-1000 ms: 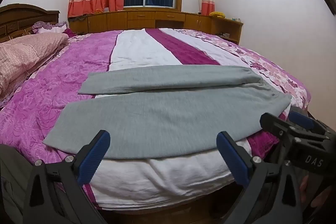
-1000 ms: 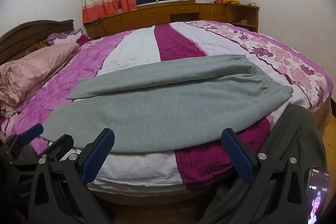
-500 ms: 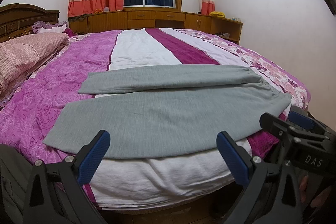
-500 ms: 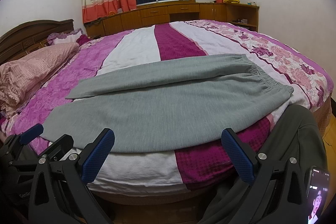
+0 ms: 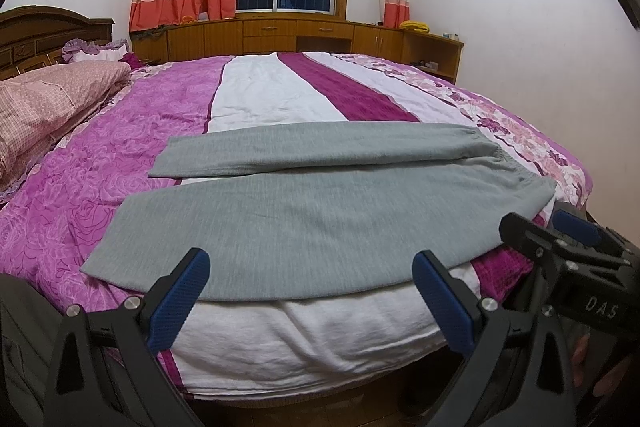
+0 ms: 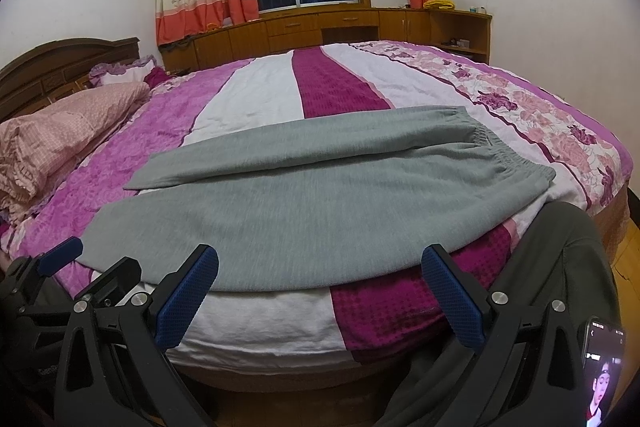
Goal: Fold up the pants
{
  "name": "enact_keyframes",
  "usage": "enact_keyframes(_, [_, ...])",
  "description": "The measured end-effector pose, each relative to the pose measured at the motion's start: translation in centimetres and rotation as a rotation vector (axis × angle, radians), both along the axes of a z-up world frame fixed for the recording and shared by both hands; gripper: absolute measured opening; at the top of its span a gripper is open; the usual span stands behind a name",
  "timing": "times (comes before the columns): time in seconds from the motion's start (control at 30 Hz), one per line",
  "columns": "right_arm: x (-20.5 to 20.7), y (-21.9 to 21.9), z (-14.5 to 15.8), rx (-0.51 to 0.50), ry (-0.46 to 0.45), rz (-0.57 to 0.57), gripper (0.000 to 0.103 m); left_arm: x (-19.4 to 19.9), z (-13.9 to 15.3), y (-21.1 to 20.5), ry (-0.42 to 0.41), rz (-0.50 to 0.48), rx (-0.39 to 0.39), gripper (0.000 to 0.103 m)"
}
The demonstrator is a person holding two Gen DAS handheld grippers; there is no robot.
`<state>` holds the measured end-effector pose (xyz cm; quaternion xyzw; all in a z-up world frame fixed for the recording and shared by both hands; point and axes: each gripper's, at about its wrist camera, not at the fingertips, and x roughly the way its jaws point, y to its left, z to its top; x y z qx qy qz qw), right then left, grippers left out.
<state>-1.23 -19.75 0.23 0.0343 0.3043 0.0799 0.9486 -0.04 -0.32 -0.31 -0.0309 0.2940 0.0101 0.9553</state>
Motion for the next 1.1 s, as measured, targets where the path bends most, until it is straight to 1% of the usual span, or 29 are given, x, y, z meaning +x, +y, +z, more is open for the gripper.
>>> enact_keyframes(0.23, [-0.12, 0.11, 0.17, 0.001, 0.002, 0.001, 0.098, 0.02, -0.04, 0.04, 0.002, 0.004, 0.003, 0.103])
enact_keyframes(0.4, [0.09, 0.02, -0.26, 0.003, 0.013, 0.0, 0.098, 0.12, -0.59, 0.06, 0.01, 0.002, -0.002, 0.103])
enact_keyframes(1.1, [0.11, 0.08, -0.74, 0.008, 0.03, 0.001, 0.098, 0.13, -0.56, 0.09, 0.012, -0.001, -0.006, 0.103])
